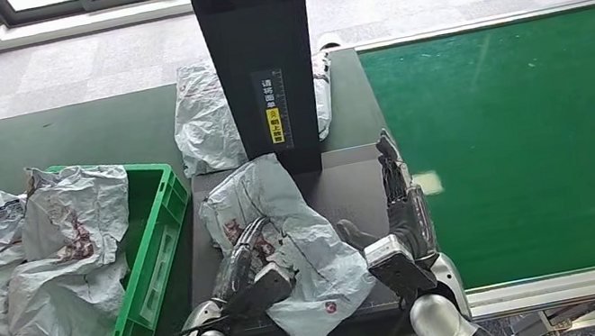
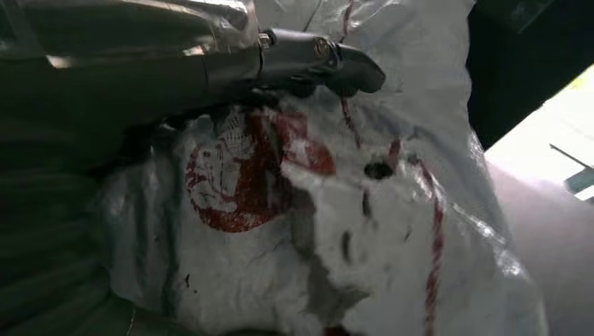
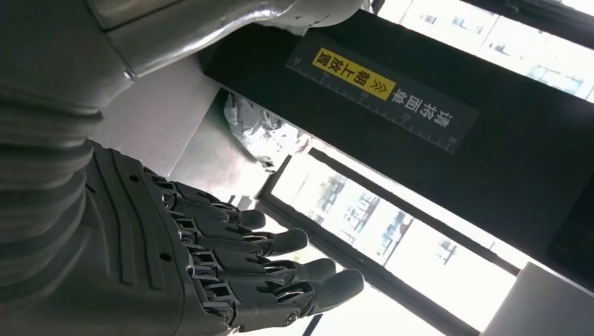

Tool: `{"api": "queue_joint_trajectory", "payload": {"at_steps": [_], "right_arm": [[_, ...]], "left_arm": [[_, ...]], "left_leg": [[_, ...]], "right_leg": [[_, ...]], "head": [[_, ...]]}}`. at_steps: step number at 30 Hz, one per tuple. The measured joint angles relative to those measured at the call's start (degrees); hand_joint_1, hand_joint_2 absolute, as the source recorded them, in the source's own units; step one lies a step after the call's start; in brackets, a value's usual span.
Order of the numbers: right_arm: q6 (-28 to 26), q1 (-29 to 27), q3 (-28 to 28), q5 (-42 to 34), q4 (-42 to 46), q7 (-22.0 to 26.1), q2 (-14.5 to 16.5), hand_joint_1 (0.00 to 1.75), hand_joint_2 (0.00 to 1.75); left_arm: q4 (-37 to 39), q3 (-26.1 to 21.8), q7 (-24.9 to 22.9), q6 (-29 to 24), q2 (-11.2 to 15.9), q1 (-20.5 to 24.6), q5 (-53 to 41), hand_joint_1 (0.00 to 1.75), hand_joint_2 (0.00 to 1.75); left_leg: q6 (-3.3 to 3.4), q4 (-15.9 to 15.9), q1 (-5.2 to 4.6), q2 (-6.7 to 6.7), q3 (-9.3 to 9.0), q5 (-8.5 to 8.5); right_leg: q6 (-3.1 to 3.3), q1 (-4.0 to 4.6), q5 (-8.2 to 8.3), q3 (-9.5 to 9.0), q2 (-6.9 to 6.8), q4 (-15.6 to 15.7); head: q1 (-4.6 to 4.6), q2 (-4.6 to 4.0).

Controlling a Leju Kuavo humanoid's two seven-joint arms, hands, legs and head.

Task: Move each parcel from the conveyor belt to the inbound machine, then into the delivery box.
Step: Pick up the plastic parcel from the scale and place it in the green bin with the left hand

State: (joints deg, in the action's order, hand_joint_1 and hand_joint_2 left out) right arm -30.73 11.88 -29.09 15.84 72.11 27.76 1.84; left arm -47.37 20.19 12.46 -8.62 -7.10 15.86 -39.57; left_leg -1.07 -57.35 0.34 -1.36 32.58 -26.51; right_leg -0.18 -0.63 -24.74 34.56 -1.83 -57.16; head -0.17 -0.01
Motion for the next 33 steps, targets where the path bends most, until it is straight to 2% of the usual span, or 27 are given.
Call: {"api": "queue_joint_trajectory", "payload": {"at_steps": [1, 2, 4, 7, 12, 14, 16, 19, 21, 28, 30, 33], "right_arm": [[0.4, 0.2, 0.0, 0.1, -0.2, -0.1, 0.0, 0.00, 1.75], [0.7, 0.3, 0.1, 0.3, -0.3, -0.2, 0.0, 0.00, 1.75], [1.1, 0.4, 0.1, 1.0, -0.5, -0.5, 0.0, 0.00, 1.75], [1.1, 0.0, 0.4, 2.2, -0.4, -1.6, 0.0, 0.00, 1.75], [0.8, -2.6, 1.5, 4.6, 1.7, -3.2, 0.0, 0.00, 1.75], [0.7, -3.8, 1.9, 5.0, 2.8, -3.3, 0.0, 0.00, 1.75], [0.5, -5.2, 2.4, 5.2, 3.9, -3.3, 0.0, 0.00, 1.75], [-0.3, -7.1, 2.9, 5.0, 5.2, -3.1, -0.1, 0.00, 1.75], [-0.9, -8.0, 2.9, 4.7, 5.7, -3.0, -0.2, 0.00, 1.75], [-1.2, -8.8, 2.9, 4.1, 6.1, -2.9, -0.2, 0.00, 1.75], [-1.3, -8.8, 2.9, 3.9, 6.1, -2.8, -0.2, 0.00, 1.75], [-1.8, -8.5, 2.9, 2.4, 6.0, -2.0, -0.4, 0.00, 1.75]], "left_arm": [[1.4, 0.7, -0.5, 2.1, 0.3, 0.9, -1.5, 1.44, 1.75], [2.7, 1.3, -0.9, 4.0, 0.5, 2.0, -2.7, 1.75, 1.75], [4.9, 2.2, -1.3, 6.6, 0.8, 3.8, -4.3, 1.75, 1.75], [6.8, 2.9, -1.4, 7.0, 1.0, 5.5, -5.2, 1.75, 1.75], [6.9, 3.1, -2.1, 1.5, 1.3, 6.7, -6.2, 1.75, 1.75], [5.9, 3.0, -2.2, -3.4, 1.3, 6.5, -6.8, 1.75, 1.75], [3.6, 2.5, -2.4, -11.2, 1.4, 5.8, -7.8, 1.75, 1.75], [-3.2, 0.4, -3.6, -24.5, 2.2, 4.6, -11.3, 1.75, 1.75], [-8.7, -1.5, -4.3, -29.4, 3.0, 4.1, -14.5, 1.75, 1.75], [-19.4, -6.3, -4.0, -30.9, 4.0, 2.5, -18.1, 1.75, 1.75], [-21.8, -8.3, -1.6, -31.2, 3.6, 2.0, -21.0, 1.75, 1.75], [-27.0, -14.7, 3.7, -31.4, 2.1, 1.9, -26.6, 1.75, 1.75]], "left_leg": [[0.01, 0.0, 0.00, 0.12, -0.04, 0.00], [0.02, 0.0, 0.01, 0.26, -0.13, 0.00], [0.07, 0.0, 0.02, 0.42, -0.30, -0.08], [0.18, 0.1, 0.02, 0.42, -0.55, -0.39], [0.14, 0.1, 0.02, 0.31, -0.84, -0.45], [0.06, 0.1, 0.02, 0.24, -1.03, -0.37], [-0.01, 0.0, 0.01, 0.14, -1.04, -0.28], [-0.04, 0.0, 0.03, 0.10, -0.76, -0.26], [-0.04, 0.0, 0.03, 0.10, -0.68, -0.27], [-0.08, 0.1, 0.03, 0.06, -0.62, -0.30], [-0.08, 0.1, 0.03, 0.06, -0.60, -0.30], [-0.08, 0.1, 0.03, 0.01, -0.58, -0.29]], "right_leg": [[-0.01, 0.00, -0.03, -0.10, -0.14, 0.0], [-0.02, -0.01, -0.09, -0.25, -0.29, 0.0], [-0.05, -0.06, -0.26, -0.61, -0.50, 0.0], [-0.11, -0.15, -0.58, -1.23, -0.53, 0.1], [-0.08, -0.16, -0.56, -1.42, -0.36, 0.1], [-0.05, -0.14, -0.46, -1.27, -0.25, 0.0], [0.01, -0.07, -0.32, -1.02, -0.13, 0.0], [0.06, 0.03, -0.28, -0.73, -0.08, 0.0], [0.08, 0.04, -0.30, -0.64, -0.08, 0.0], [0.09, 0.04, -0.33, -0.57, -0.05, 0.0], [0.09, 0.04, -0.33, -0.56, -0.04, 0.0], [0.09, 0.03, -0.32, -0.53, 0.00, 0.0]], "head": [[0.00, 0.01], [-0.01, 0.00], [-0.02, 0.00], [-0.02, 0.00], [-0.02, 0.01], [-0.02, 0.00], [-0.02, -0.01], [-0.01, -0.01], [-0.01, 0.00], [-0.02, 0.00], [-0.02, 0.00], [-0.02, 0.00]]}}
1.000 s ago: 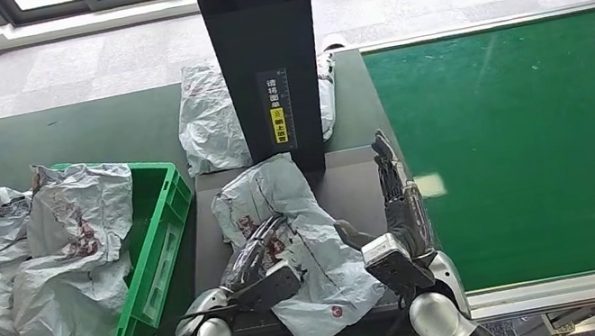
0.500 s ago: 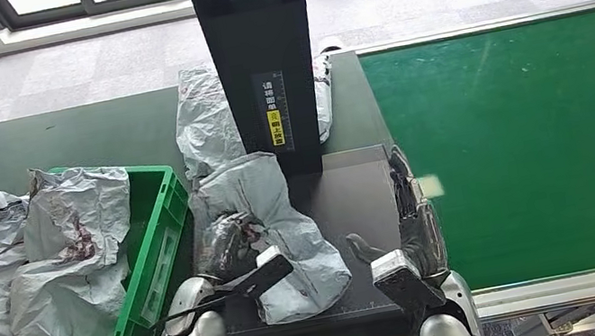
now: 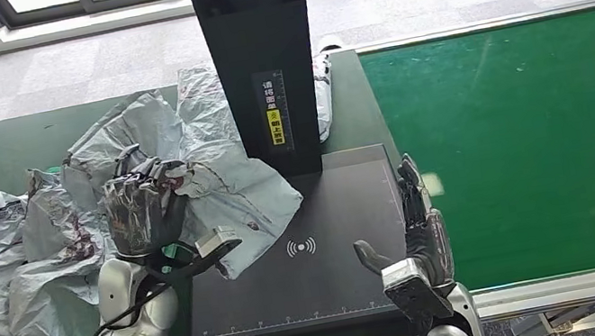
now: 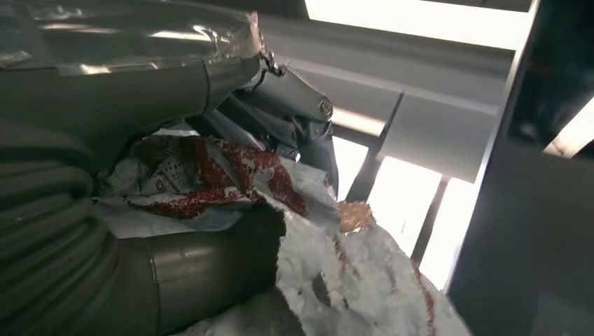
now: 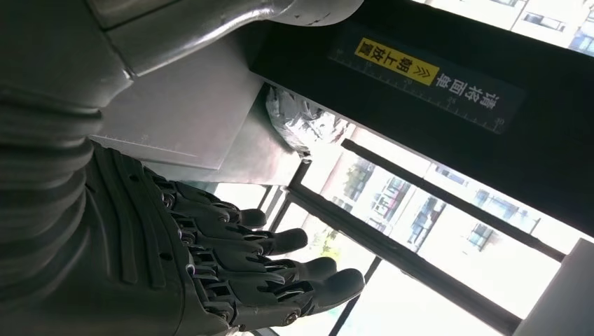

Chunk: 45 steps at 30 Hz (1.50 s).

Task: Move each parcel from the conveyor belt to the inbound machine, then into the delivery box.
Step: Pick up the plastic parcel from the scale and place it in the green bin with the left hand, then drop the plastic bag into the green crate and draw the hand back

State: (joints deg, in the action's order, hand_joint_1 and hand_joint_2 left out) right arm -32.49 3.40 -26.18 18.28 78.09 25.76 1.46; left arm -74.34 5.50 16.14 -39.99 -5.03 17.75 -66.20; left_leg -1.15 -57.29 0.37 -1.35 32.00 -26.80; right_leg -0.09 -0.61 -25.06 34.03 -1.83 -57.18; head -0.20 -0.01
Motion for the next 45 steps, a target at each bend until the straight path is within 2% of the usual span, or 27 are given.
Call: {"api": "queue_joint_trajectory", "payload": {"at_steps": [4, 6, 8, 10, 13, 16, 19, 21, 24, 25, 30, 33, 37, 40, 42, 45], "right_arm": [[-0.3, 0.8, 0.0, -2.2, -0.5, 1.4, -0.5, 0.00, 1.75], [-0.6, 1.0, 0.0, -2.9, -0.8, 1.8, -0.8, 0.00, 1.75], [-1.0, 1.0, 0.0, -3.5, -0.8, 2.1, -1.2, 0.00, 1.75], [-1.3, 0.9, 0.0, -3.9, -0.8, 2.1, -1.5, 0.00, 1.75], [-1.2, 0.5, 0.0, -4.3, -0.8, 2.0, -2.1, 0.00, 1.75], [-0.7, 0.2, 0.0, -4.4, -0.7, 1.8, -2.8, 0.00, 1.75], [0.7, 0.4, 0.0, -4.5, -0.8, 1.4, -3.1, 0.00, 1.75], [1.2, 0.6, 0.0, -4.5, -0.8, 1.2, -3.3, 0.00, 1.75], [1.6, 0.8, 0.0, -4.6, -0.9, 1.1, -3.4, 0.00, 1.75], [1.7, 0.9, 0.0, -4.6, -0.9, 1.1, -3.5, 0.00, 1.75], [2.8, 1.6, 0.0, -4.6, -1.3, 1.0, -3.7, 0.00, 1.75], [3.0, 1.7, 0.0, -4.6, -1.4, 0.9, -4.0, 0.00, 1.75], [3.0, 1.8, 0.0, -4.7, -1.4, 0.9, -4.2, 0.00, 1.75], [3.2, 1.6, 0.0, -4.1, -1.4, 0.3, -4.3, 0.00, 1.75], [3.4, 1.3, 0.0, -3.5, -1.4, -0.3, -4.3, 0.00, 1.75], [3.3, 0.4, 0.0, -2.7, -0.9, -0.8, -4.4, 0.00, 1.75]], "left_arm": [[-7.5, -8.9, 3.7, -0.2, -1.8, -0.1, -7.8, 1.75, 1.75], [-10.5, -12.7, 1.3, -0.2, -2.1, -0.5, -13.2, 1.75, 1.75], [-12.5, -16.0, -4.4, -0.2, -1.7, -1.2, -18.6, 1.75, 1.75], [-12.7, -17.5, -12.3, -0.2, 0.2, -2.1, -21.3, 1.75, 1.75], [-10.3, -18.4, -23.3, -0.2, 4.8, -3.4, -22.1, 1.75, 1.75], [-6.0, -20.2, -27.6, 0.5, 8.3, -4.0, -21.5, 1.75, 1.75], [2.8, -22.7, -29.4, 4.2, 11.9, -3.6, -18.2, 1.75, 1.75], [8.3, -24.3, -29.5, 5.5, 13.9, -3.5, -16.3, 1.69, 1.75], [13.4, -25.2, -29.4, 6.2, 15.7, -3.0, -15.2, 0.38, 1.75], [14.8, -25.4, -29.1, 7.6, 16.1, -2.7, -14.3, 0.00, 1.75], [20.3, -26.3, -24.3, 21.2, 16.9, 0.1, -4.0, 0.00, 1.75], [22.7, -26.5, -22.4, 23.9, 17.0, 1.6, -0.5, 0.00, 1.75], [24.4, -26.5, -22.0, 24.3, 17.1, 2.5, 0.3, 0.00, 1.75], [24.7, -26.5, -20.5, 24.1, 17.1, 2.8, 4.2, 0.00, 1.75], [24.4, -26.5, -18.7, 22.0, 17.0, 3.0, 8.3, 0.00, 1.75], [22.9, -26.5, -14.7, 15.6, 16.5, 3.3, 15.8, 0.00, 1.75]], "left_leg": [[0.00, 0.0, 0.00, -0.08, 0.01, 0.00], [-0.01, 0.0, 0.00, -0.06, 0.02, -0.01], [-0.02, 0.0, 0.00, -0.08, 0.03, -0.01], [-0.03, 0.0, 0.01, -0.13, 0.04, -0.02], [-0.09, 0.1, 0.03, -0.20, 0.03, -0.03], [-0.12, 0.1, 0.06, -0.17, 0.07, -0.01], [-0.15, 0.1, 0.06, -0.36, 0.06, -0.03], [-0.18, 0.1, 0.07, -0.55, 0.07, -0.04], [-0.19, 0.1, 0.07, -0.52, 0.08, -0.03], [-0.19, 0.1, 0.07, -0.49, 0.08, -0.03], [-0.18, 0.2, -0.04, -0.36, -0.07, -0.03], [-0.19, 0.3, -0.08, -0.23, -0.04, -0.03], [-0.28, 0.5, -0.08, -0.18, -0.24, -0.01], [-0.35, 0.5, -0.10, -0.16, -0.56, 0.07], [-0.41, 0.6, -0.11, -0.06, -0.85, 0.18], [-0.45, 0.6, -0.14, 0.11, -0.93, 0.28]], "right_leg": [[0.01, 0.01, 0.01, 0.04, 0.07, 0.0], [0.01, 0.02, 0.00, 0.05, 0.06, 0.0], [0.02, 0.02, 0.00, 0.08, 0.09, 0.0], [0.04, 0.03, -0.02, 0.12, 0.14, 0.0], [0.07, 0.06, -0.04, 0.18, 0.19, 0.0], [0.11, 0.08, -0.07, 0.17, 0.15, 0.0], [0.17, 0.08, -0.05, 0.23, 0.32, -0.1], [0.24, 0.11, 0.01, 0.33, 0.49, -0.1], [0.26, 0.11, 0.03, 0.33, 0.46, -0.1], [0.26, 0.10, 0.03, 0.31, 0.43, -0.1], [0.22, -0.04, -0.03, 0.14, 0.30, 0.0], [0.24, -0.09, -0.17, -0.16, 0.10, 0.0], [0.32, -0.12, -0.25, -0.49, 0.05, 0.0], [0.35, -0.14, -0.23, -0.54, 0.04, 0.0], [0.38, -0.15, -0.20, -0.55, -0.03, -0.1], [0.41, -0.17, -0.18, -0.55, -0.17, -0.1]], "head": [[0.02, 0.00], [0.02, 0.00], [0.01, 0.00], [0.00, 0.00], [0.02, 0.01], [0.01, 0.01], [0.01, -0.01], [0.02, -0.01], [0.01, 0.01], [0.00, 0.01], [0.02, 0.01], [0.01, 0.00], [0.02, 0.00], [0.02, -0.01], [0.02, 0.00], [0.02, 0.01]]}}
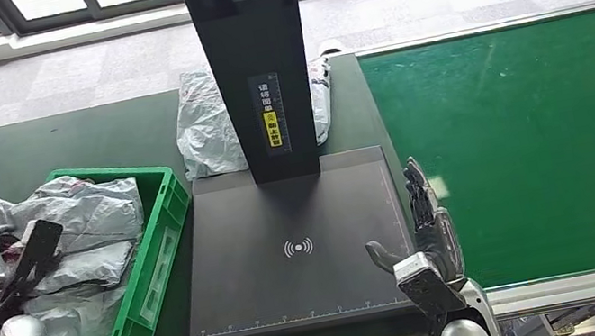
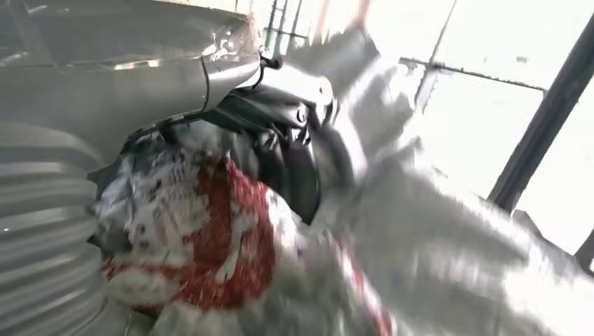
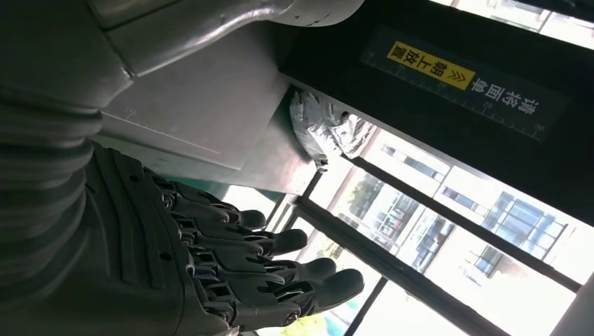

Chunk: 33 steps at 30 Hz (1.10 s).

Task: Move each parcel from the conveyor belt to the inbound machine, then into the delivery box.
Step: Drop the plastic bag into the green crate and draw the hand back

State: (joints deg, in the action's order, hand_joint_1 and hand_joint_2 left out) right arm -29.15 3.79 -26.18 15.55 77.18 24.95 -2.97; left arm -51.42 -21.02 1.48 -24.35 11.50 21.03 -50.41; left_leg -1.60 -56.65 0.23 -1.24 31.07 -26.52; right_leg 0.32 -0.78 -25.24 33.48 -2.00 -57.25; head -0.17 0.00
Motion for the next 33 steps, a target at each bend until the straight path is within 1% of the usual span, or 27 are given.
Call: {"api": "queue_joint_trajectory", "payload": {"at_steps": [4, 7, 11, 14, 16, 21, 29, 31, 33], "right_arm": [[-0.6, -0.8, 0.0, 0.2, 0.6, 0.1, -0.1, 0.00, 1.75], [-1.1, -1.1, 0.0, -0.3, 0.7, 0.9, -0.1, 0.00, 1.75], [-1.4, -1.6, 0.0, -1.2, 0.7, 2.2, -0.2, 0.00, 1.75], [-1.4, -1.7, 0.0, -2.0, 0.7, 3.2, -0.2, 0.00, 1.75], [-1.4, -1.6, 0.0, -2.6, 0.7, 4.0, -0.1, 0.00, 1.75], [-1.4, -0.4, 0.0, -3.0, 0.7, 4.9, 0.7, 0.00, 1.75], [-1.3, 0.3, 0.0, -3.0, 0.7, 4.9, 1.2, 0.00, 1.75], [-1.2, 0.4, 0.0, -3.0, 0.6, 4.8, 1.2, 0.00, 1.75], [-0.7, 0.9, 0.0, -3.1, 0.6, 4.5, 1.6, 0.00, 1.75]], "left_arm": [[-4.2, 0.1, 8.4, -9.4, -1.4, -0.6, 13.4, 0.00, 1.75], [-8.7, 0.3, 14.8, -14.2, -2.9, -2.1, 21.0, 0.00, 1.75], [-14.8, -1.1, 23.4, -15.5, -6.0, -3.4, 24.3, 0.00, 1.75], [-18.3, -2.6, 27.3, -15.6, -8.2, -4.0, 24.7, 0.00, 1.75], [-20.1, -3.0, 28.2, -15.6, -9.4, -4.1, 24.8, 0.00, 1.75], [-22.5, -1.4, 27.5, -15.6, -11.2, -4.4, 25.8, 0.00, 1.75], [-23.9, 0.0, 26.9, -15.5, -12.2, -4.6, 26.3, 0.00, 1.75], [-24.0, 1.0, 25.6, -15.4, -12.2, -4.8, 27.2, 0.00, 1.75], [-24.0, 2.6, 22.5, -15.4, -12.0, -4.8, 24.8, 0.00, 1.75]], "left_leg": [[-0.03, 0.0, 0.01, -0.01, 0.09, 0.04], [-0.05, -0.1, 0.03, -0.30, 0.22, 0.04], [0.00, -0.1, 0.03, -0.34, 0.39, 0.00], [0.05, -0.1, 0.02, -0.34, 0.45, -0.06], [0.06, -0.1, 0.02, -0.32, 0.50, -0.07], [0.06, -0.1, 0.02, -0.33, 0.56, -0.08], [0.06, -0.1, 0.03, -0.32, 0.60, -0.09], [0.05, -0.1, 0.03, -0.32, 0.62, -0.09], [0.06, -0.1, 0.03, -0.31, 0.66, -0.09]], "right_leg": [[0.06, 0.02, 0.05, 0.08, 0.01, 0.0], [0.10, 0.06, 0.18, 0.30, 0.27, 0.0], [0.09, 0.07, 0.20, 0.42, 0.34, 0.0], [0.08, 0.07, 0.20, 0.48, 0.35, 0.0], [0.06, 0.07, 0.18, 0.51, 0.33, 0.0], [0.05, 0.07, 0.18, 0.58, 0.33, 0.0], [0.05, 0.09, 0.17, 0.61, 0.33, 0.0], [0.05, 0.10, 0.17, 0.64, 0.33, 0.0], [0.05, 0.10, 0.18, 0.66, 0.32, 0.0]], "head": [[-0.01, -0.01], [-0.01, -0.01], [-0.02, -0.01], [-0.02, -0.01], [-0.02, -0.01], [-0.02, 0.00], [-0.01, -0.02], [-0.02, -0.01], [-0.02, -0.01]]}}
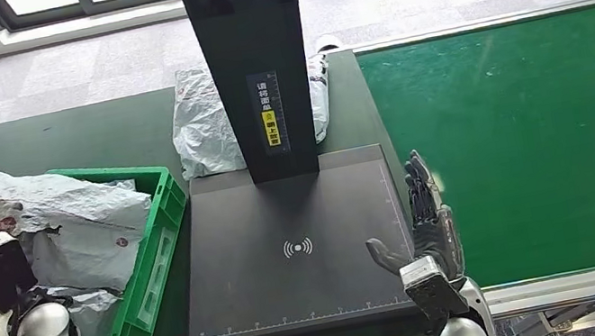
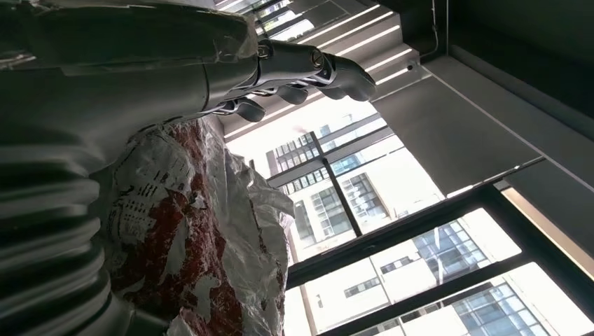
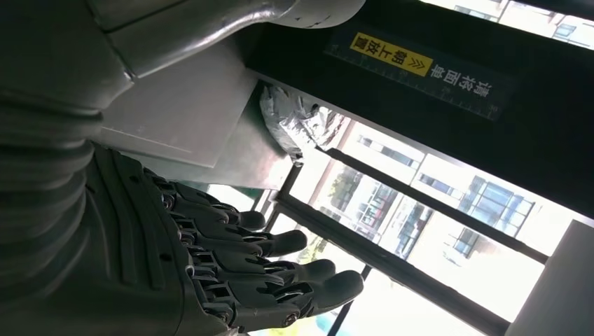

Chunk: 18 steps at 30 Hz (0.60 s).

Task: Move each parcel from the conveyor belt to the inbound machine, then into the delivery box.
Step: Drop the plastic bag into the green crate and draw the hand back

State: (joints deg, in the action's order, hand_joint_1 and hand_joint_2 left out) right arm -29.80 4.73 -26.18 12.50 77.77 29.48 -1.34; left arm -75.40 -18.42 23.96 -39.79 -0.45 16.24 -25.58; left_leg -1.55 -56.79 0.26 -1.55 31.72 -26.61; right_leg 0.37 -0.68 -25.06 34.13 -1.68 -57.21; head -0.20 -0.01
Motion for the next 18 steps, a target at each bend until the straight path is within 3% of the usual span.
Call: {"api": "queue_joint_trajectory", "payload": {"at_steps": [3, 6, 13, 18], "right_arm": [[0.8, 1.6, 0.0, 0.5, -0.2, -1.4, 1.1, 0.00, 1.75], [1.4, 2.7, 0.0, 2.0, -0.2, -2.8, 2.3, 0.00, 1.75], [2.3, 3.0, 0.0, 4.4, 0.5, -4.0, 3.6, 0.00, 1.75], [2.5, 2.9, 0.0, 4.7, 0.9, -4.1, 3.8, 0.00, 1.75]], "left_arm": [[1.8, 1.8, -6.3, 0.0, 0.7, 0.9, -9.1, 0.00, 1.75], [6.1, 2.0, -9.8, 0.0, 1.9, 2.8, -15.9, 0.00, 1.75], [17.0, -2.7, -11.2, -0.1, 4.6, 6.8, -29.3, 0.00, 1.75], [21.1, -6.2, -11.6, -0.2, 5.3, 7.6, -32.7, 0.00, 1.75]], "left_leg": [[-0.01, 0.0, 0.00, -0.02, 0.01, 0.01], [-0.03, 0.0, 0.03, -0.04, 0.01, 0.04], [-0.05, 0.0, 0.06, -0.07, 0.02, 0.05], [-0.07, 0.0, 0.06, -0.06, 0.06, 0.02]], "right_leg": [[0.01, 0.00, 0.01, 0.02, 0.01, 0.0], [0.02, 0.03, 0.04, 0.03, 0.03, 0.0], [0.02, 0.06, 0.04, 0.08, 0.10, 0.0], [0.02, 0.06, 0.04, 0.12, 0.09, 0.0]], "head": [[0.00, 0.01], [0.01, 0.01], [0.01, 0.00], [0.00, 0.01]]}}
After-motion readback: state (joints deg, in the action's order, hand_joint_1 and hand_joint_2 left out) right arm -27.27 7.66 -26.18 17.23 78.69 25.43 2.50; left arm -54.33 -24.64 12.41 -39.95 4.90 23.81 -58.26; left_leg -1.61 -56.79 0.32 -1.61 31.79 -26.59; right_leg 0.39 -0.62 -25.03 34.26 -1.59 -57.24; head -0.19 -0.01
